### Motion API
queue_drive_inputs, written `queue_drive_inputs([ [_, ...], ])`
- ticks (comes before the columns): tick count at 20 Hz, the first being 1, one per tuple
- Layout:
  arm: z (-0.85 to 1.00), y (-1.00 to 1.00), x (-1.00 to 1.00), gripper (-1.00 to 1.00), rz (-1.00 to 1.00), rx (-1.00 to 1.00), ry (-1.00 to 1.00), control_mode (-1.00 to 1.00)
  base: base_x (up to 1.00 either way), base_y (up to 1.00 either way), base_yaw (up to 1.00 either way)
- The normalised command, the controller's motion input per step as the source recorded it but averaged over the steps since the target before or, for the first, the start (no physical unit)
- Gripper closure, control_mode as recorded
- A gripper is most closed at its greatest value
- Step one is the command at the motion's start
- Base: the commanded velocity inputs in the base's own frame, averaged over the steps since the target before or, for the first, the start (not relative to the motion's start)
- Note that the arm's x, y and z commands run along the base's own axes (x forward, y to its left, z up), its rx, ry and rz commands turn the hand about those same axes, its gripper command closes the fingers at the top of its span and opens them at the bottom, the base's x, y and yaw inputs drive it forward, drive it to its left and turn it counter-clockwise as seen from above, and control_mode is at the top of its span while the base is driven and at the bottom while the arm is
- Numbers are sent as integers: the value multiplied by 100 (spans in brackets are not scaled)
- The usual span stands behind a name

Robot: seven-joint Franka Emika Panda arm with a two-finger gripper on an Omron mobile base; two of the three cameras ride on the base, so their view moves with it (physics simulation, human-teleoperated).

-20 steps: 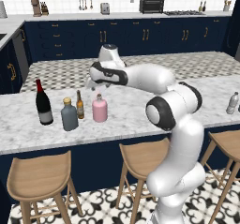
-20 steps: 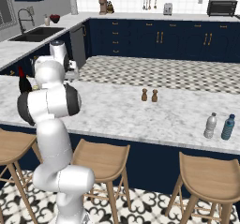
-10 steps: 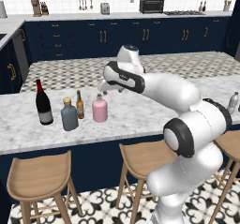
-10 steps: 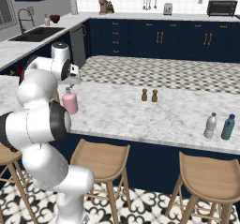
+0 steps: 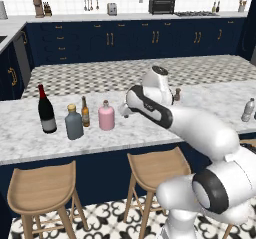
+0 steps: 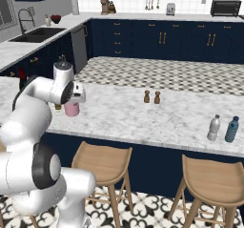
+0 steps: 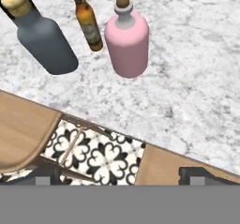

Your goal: Move the plastic bottles in the middle to the plastics group, and the glass bottles in the middle to the glass group.

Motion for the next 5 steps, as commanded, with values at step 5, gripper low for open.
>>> queue_drive_inputs([
  [5, 69, -29, -100, -100, 0, 0, -8, -100, 0, 0, 0],
])
